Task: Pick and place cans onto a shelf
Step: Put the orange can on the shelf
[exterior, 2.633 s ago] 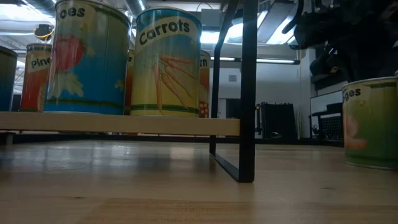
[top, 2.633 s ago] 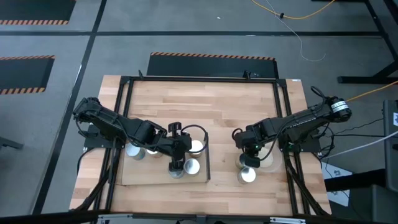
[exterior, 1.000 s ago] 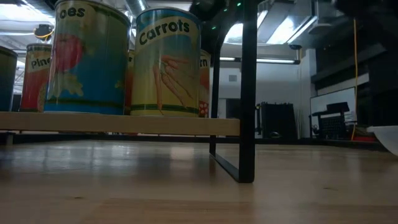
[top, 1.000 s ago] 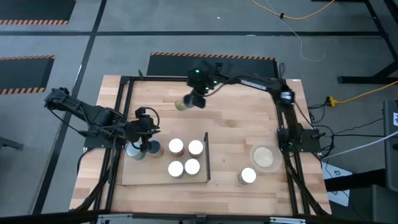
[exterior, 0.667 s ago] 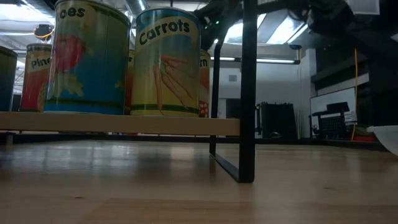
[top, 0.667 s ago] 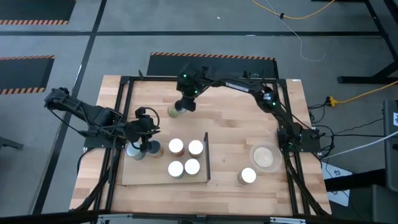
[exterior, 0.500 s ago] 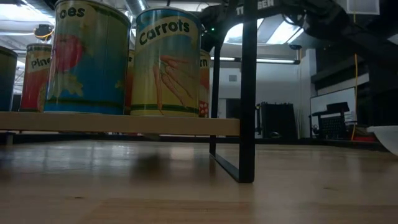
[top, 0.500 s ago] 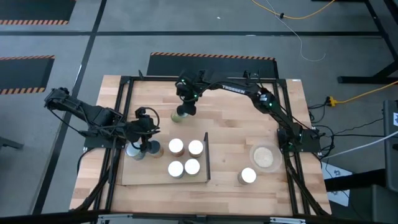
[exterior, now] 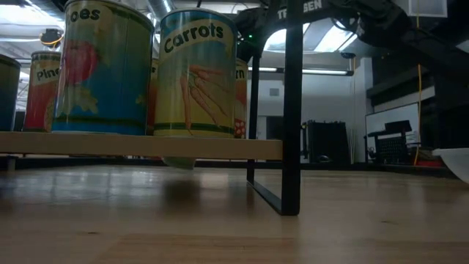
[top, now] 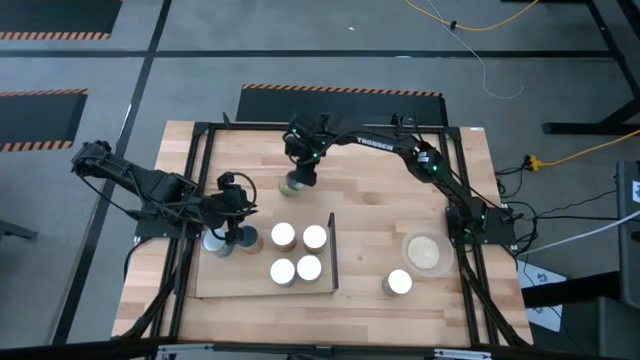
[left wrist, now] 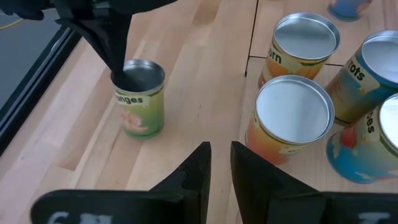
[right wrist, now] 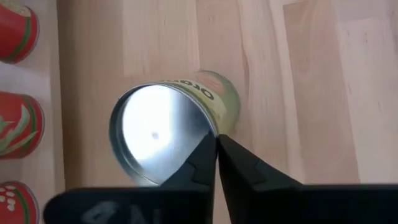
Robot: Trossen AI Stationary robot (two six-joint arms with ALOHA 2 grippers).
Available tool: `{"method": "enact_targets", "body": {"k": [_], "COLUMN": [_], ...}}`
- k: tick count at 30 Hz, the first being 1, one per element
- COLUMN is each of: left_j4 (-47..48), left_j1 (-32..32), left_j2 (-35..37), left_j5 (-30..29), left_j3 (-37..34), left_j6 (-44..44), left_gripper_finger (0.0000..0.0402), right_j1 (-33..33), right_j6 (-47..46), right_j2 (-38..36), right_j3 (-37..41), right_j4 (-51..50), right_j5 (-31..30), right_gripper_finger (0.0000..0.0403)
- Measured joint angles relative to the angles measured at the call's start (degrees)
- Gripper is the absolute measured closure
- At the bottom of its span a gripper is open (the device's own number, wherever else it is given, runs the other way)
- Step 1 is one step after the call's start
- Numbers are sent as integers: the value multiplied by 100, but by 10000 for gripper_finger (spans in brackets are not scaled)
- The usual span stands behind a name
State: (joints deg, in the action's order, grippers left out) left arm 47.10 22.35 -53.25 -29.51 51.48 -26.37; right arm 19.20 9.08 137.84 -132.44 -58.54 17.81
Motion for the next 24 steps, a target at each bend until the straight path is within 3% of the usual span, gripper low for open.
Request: {"method": "enact_targets", "body": {"k": [24], "left_j4": [-1], "left_j1": [2], "left_j2": [0], "left_j5": [12], "left_j3": [0], "left_j6": [0], "left_gripper_finger": [347], "right_j1": [2], "right_j6": [-2], "right_j2": [-7], "right_j3": [273], "right_j4": [257], "right_j5": [-12], "right_gripper_finger": [372]}}
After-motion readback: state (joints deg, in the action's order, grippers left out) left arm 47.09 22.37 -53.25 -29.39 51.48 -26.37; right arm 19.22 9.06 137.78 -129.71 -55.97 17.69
